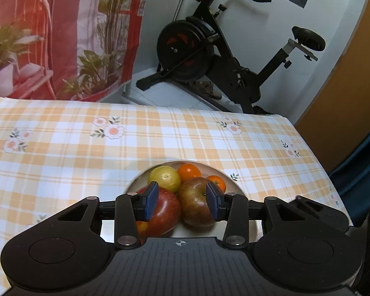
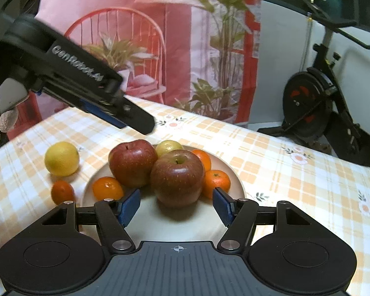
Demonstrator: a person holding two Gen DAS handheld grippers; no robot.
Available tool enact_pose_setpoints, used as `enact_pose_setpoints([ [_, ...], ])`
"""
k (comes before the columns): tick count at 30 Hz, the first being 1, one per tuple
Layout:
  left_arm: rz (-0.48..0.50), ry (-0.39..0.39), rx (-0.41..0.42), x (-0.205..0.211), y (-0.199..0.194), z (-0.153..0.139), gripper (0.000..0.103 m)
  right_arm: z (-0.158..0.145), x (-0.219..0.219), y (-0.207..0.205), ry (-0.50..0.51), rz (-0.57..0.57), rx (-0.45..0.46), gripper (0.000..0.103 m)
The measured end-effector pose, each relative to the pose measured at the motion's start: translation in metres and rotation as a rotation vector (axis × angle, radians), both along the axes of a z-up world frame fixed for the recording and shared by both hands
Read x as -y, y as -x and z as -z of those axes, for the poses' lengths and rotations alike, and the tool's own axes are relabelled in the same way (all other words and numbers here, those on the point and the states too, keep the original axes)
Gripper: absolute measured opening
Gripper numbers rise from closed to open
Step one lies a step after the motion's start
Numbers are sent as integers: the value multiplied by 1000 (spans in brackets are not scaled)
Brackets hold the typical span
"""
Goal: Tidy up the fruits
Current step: 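Open both grippers and withdraw them from the plate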
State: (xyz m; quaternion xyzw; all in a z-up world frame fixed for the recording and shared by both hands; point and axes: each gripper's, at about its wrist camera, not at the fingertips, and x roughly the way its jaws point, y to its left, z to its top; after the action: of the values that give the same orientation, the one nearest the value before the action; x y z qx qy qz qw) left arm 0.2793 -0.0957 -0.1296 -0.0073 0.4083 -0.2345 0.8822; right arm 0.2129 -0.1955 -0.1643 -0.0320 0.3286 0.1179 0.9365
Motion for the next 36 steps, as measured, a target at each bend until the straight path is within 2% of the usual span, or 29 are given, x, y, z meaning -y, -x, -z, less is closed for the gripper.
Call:
enact_pose_setpoints([
  [9,-26,-53,87,-38,23,-33,44,-25,6,36,-49,53,38,61],
  [19,-117,-79,226,-97,32,-89,44,-60,-3,51,-83,82,114,62],
  [36,-170,-111,187,-156,49,-68,44,-56,-59,53,-36,22,74,66],
])
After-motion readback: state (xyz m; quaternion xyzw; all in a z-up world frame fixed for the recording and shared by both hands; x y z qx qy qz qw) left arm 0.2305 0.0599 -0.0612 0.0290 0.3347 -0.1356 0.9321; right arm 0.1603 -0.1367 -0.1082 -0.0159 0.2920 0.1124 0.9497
